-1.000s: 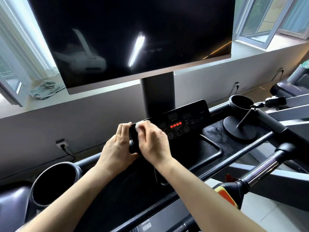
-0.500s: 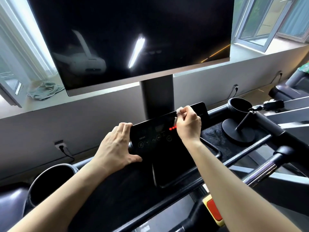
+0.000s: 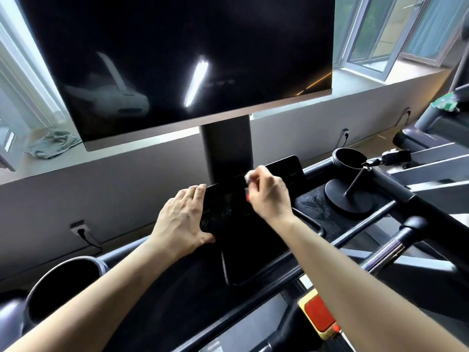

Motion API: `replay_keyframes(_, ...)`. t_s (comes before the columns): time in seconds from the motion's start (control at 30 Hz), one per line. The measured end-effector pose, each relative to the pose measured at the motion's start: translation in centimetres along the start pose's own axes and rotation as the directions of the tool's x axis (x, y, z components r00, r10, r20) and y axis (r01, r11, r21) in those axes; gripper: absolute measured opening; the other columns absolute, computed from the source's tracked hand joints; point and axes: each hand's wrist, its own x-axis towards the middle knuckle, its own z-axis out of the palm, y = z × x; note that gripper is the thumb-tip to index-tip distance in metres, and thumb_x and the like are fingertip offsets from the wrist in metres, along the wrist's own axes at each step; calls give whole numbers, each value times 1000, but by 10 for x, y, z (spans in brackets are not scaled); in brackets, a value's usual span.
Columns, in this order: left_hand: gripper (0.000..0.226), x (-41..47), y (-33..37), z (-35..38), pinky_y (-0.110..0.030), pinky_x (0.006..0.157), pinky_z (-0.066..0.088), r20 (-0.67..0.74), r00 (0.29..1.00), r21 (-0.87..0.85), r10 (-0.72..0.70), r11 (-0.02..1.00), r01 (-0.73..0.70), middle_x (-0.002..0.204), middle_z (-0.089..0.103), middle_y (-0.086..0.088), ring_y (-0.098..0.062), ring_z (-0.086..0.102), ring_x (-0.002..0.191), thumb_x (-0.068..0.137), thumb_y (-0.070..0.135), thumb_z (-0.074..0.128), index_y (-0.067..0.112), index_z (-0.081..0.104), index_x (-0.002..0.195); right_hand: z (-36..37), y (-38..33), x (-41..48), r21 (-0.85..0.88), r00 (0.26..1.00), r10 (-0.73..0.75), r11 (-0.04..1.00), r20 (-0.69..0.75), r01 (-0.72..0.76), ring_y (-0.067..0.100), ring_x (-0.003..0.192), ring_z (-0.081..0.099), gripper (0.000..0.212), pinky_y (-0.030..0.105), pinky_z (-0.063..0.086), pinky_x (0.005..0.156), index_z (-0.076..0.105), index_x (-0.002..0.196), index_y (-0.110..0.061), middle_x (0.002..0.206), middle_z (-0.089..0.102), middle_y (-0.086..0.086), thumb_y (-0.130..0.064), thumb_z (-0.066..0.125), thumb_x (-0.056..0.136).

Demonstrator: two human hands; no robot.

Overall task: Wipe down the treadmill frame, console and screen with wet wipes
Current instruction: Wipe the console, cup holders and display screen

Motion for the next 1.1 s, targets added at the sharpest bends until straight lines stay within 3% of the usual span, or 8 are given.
replay_keyframes(0.1, 123, -1, 1, 0, -32, 113, 37, -2, 1000, 11, 5, 1000, -4, 154, 41, 2, -19, 39, 140, 61, 62, 84, 15, 24, 158, -12, 19, 17, 1, 984, 175, 985, -30, -175, 38, 97, 70, 9, 38, 50, 82, 65, 101, -15, 96, 76, 12, -15, 60, 93)
replay_keyframes(0.17, 123, -1, 1, -1, -31, 114, 35, -2, 1000, 9, 3, 1000, -3, 155, 40, 3, -18, 37, 142, 62, 62, 84, 15, 23, 159, -11, 15, 17, -8, 980, 195, 981, -36, -196, 37, 97, 69, 7, 37, 49, 82, 62, 101, -14, 96, 75, 12, -14, 59, 94)
replay_keyframes(0.3, 120, 0, 3, 0, -31, 112, 36, -3, 1000, -2, -13, 1000, 13, 152, 41, 3, -19, 39, 139, 62, 60, 84, 16, 25, 157, 6, -21, -7, -34, 998, 54, 998, 32, -53, 38, 94, 70, 11, 38, 51, 78, 58, 105, -11, 95, 75, 15, -19, 53, 99)
replay_keyframes(0.5, 116, 1, 2, 0, -36, 105, 42, 7, 1000, -15, -17, 1000, 17, 142, 50, 1, -24, 47, 129, 57, 58, 85, 15, 34, 151, 17, -52, -49, 100, 958, -148, 987, 245, 127, 30, 99, 70, 26, 39, 53, 83, 62, 114, -21, 104, 75, 3, -15, 52, 91)
replay_keyframes(0.67, 113, 1, 4, 0, -34, 108, 39, -6, 1000, 0, -22, 1000, 22, 141, 51, 0, -23, 47, 129, 57, 59, 81, 14, 35, 149, 1, -15, -24, 43, 997, 27, 999, 65, -30, 33, 94, 71, 16, 37, 52, 79, 68, 100, -21, 95, 77, 2, -12, 59, 89)
replay_keyframes(0.87, 119, 1, 5, -1, -32, 116, 33, -2, 1000, 7, -28, 1000, 28, 146, 47, 0, -22, 44, 136, 58, 58, 85, 13, 31, 154, -10, 16, -8, 1, 946, 295, 955, -138, -298, 37, 96, 66, 12, 40, 49, 80, 67, 99, -18, 108, 62, 9, -16, 58, 92)
replay_keyframes(0.97, 118, 1, 6, 0, -32, 118, 29, -3, 1000, 8, -26, 1000, 26, 147, 46, 1, -21, 42, 138, 60, 58, 85, 13, 30, 155, 5, -6, -31, 67, 962, 230, 973, -150, -222, 33, 91, 67, 12, 38, 51, 79, 70, 95, -20, 102, 64, 6, -14, 62, 89)
replay_keyframes(1.1, 108, 0, 5, 0, -31, 116, 28, -19, 999, -15, -33, 999, 33, 146, 47, 0, -22, 43, 136, 65, 54, 80, 13, 32, 153, 26, -37, -68, 125, 997, -30, 991, -69, 38, 17, 83, 64, 17, 28, 51, 76, 71, 96, -27, 95, 62, -6, -23, 57, 88)
